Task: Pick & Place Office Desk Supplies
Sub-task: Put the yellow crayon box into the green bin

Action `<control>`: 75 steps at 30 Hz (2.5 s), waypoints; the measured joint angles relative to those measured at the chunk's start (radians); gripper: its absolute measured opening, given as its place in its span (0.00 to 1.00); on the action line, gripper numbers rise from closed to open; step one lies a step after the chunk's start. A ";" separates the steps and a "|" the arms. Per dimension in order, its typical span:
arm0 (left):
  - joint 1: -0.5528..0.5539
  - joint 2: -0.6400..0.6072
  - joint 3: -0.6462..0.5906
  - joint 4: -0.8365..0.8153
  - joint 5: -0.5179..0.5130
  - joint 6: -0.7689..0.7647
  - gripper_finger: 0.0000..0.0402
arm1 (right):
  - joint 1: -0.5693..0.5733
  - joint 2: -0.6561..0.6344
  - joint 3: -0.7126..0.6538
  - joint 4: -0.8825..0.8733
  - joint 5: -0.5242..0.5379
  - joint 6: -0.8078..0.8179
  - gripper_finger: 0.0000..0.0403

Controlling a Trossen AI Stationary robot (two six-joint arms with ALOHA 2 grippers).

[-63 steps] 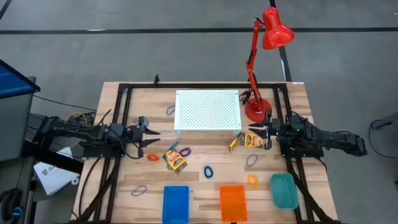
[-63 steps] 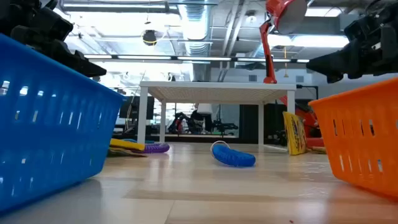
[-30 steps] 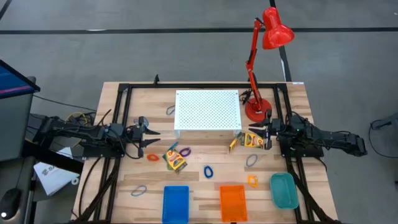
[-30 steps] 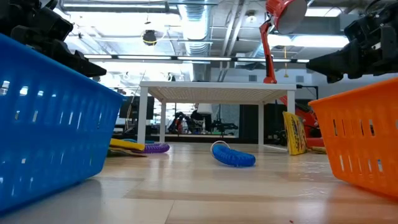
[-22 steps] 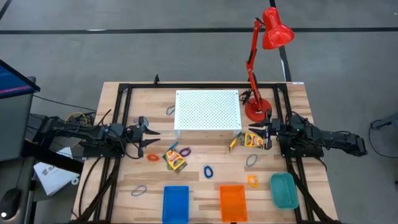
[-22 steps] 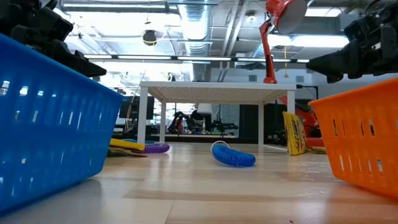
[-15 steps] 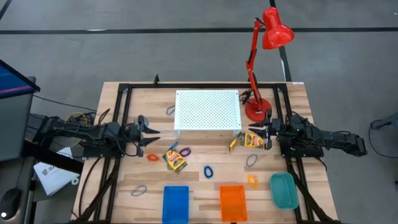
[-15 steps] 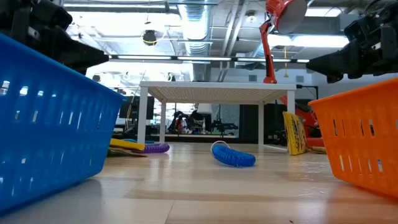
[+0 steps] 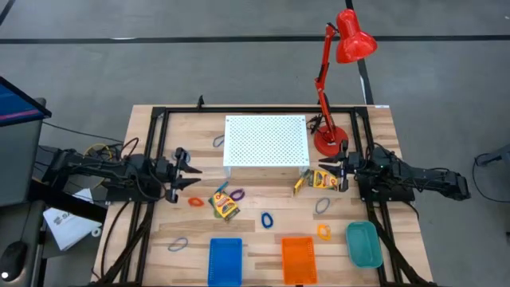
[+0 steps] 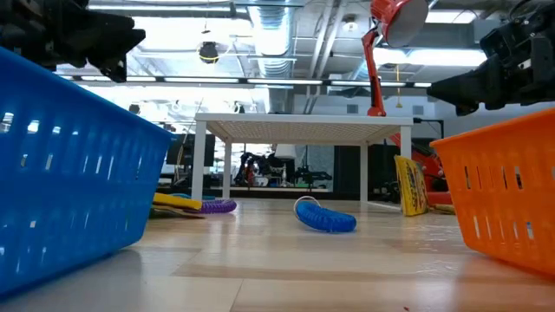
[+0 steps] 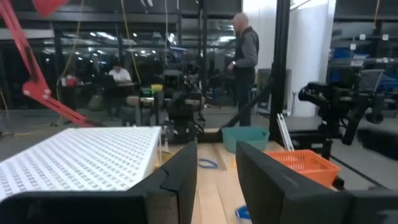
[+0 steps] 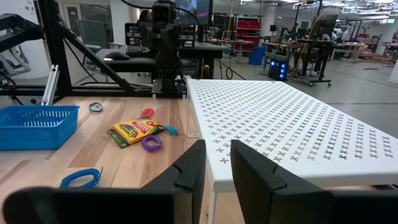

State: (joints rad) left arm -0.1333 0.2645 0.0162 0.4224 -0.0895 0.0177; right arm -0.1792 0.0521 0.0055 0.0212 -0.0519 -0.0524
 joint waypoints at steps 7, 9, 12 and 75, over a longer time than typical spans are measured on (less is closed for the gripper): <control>0.000 0.012 0.000 0.019 -0.121 0.001 0.26 | 0.000 0.000 0.000 0.000 0.000 0.000 0.18; 0.000 0.018 0.000 0.042 -0.120 0.005 0.26 | 0.000 0.000 0.000 0.000 0.000 0.000 0.18; 0.000 0.027 0.000 0.098 -0.121 0.004 0.26 | -0.001 0.000 0.000 0.013 0.000 -0.014 0.18; -0.591 1.023 0.637 0.083 -0.838 0.424 0.29 | 0.827 1.282 0.766 -0.042 0.238 0.252 0.18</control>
State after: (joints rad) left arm -0.7239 1.2870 0.6531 0.5054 -0.9276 0.4415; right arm 0.6476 1.3340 0.7711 -0.0205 0.1859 0.1999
